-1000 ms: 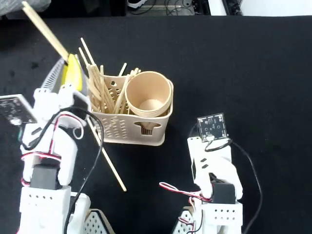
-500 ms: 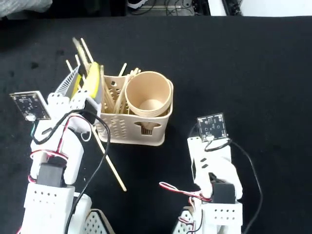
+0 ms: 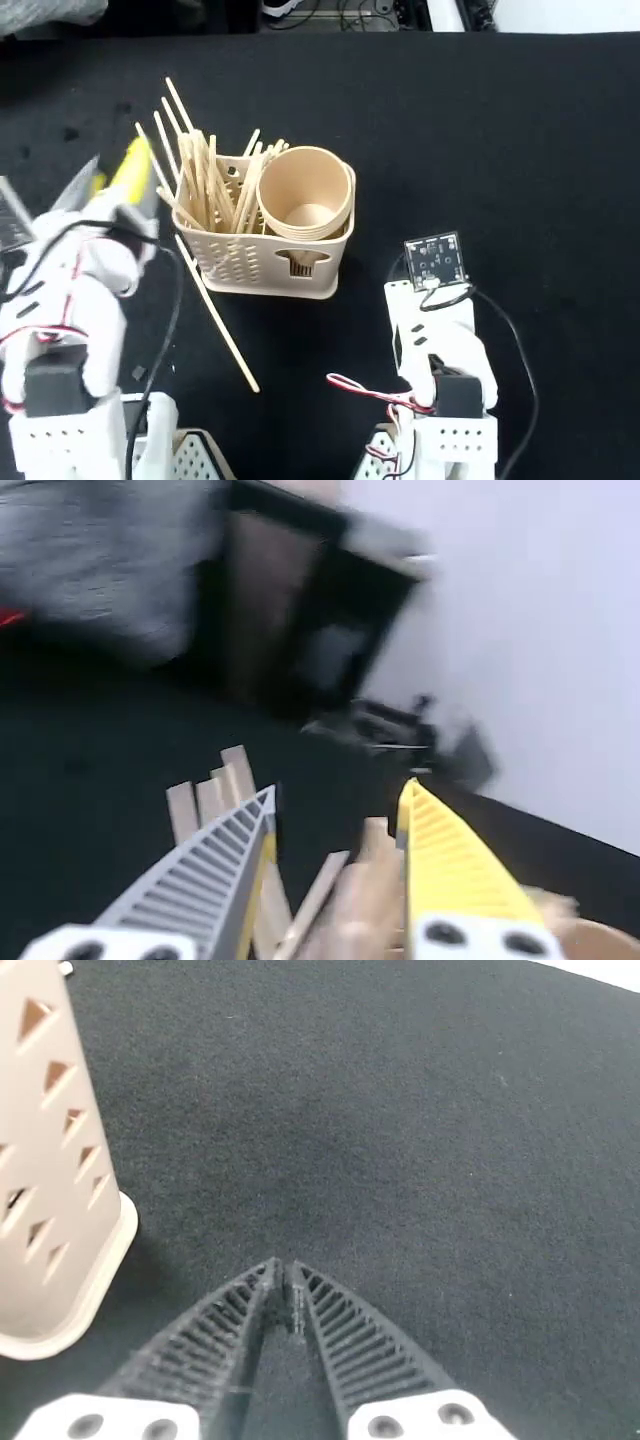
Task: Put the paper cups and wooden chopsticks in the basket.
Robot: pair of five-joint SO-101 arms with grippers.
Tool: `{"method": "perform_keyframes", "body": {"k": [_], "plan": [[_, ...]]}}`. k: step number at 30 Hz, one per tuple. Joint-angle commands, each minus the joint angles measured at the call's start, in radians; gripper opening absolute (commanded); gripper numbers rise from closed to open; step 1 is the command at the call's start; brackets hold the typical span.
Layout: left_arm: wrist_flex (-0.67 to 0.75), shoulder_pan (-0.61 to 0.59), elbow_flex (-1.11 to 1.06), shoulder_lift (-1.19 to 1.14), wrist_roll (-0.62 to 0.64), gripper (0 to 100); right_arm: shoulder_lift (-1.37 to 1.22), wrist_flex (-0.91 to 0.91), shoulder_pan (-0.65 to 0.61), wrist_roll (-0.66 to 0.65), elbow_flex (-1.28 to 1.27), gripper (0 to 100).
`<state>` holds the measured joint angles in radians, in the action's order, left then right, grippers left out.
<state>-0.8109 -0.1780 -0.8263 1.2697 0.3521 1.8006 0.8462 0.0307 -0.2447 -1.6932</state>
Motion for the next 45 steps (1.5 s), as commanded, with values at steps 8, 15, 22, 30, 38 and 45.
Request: {"method": "perform_keyframes", "body": {"k": [8,15,22,30,38,45], "plan": [[-0.115,-0.208,0.033,-0.46,0.068,20,0.056,0.005,0.012,-0.002,0.007,1.1],[-0.189,-0.157,0.309,-1.057,0.126,21,0.056,0.005,0.012,-0.002,0.007,1.1],[-0.275,-0.058,0.519,-1.39,0.137,21,0.056,0.005,0.018,-0.002,0.007,1.1],[-0.235,-0.056,0.527,-1.491,0.258,21,0.056,0.005,0.028,-0.002,0.007,1.1],[-0.242,-0.056,0.552,-1.491,0.267,21,0.056,0.005,0.028,-0.002,0.007,1.1],[-0.307,-0.03,0.598,-1.445,0.265,21,0.056,0.005,0.026,-0.002,0.007,1.1]]}}
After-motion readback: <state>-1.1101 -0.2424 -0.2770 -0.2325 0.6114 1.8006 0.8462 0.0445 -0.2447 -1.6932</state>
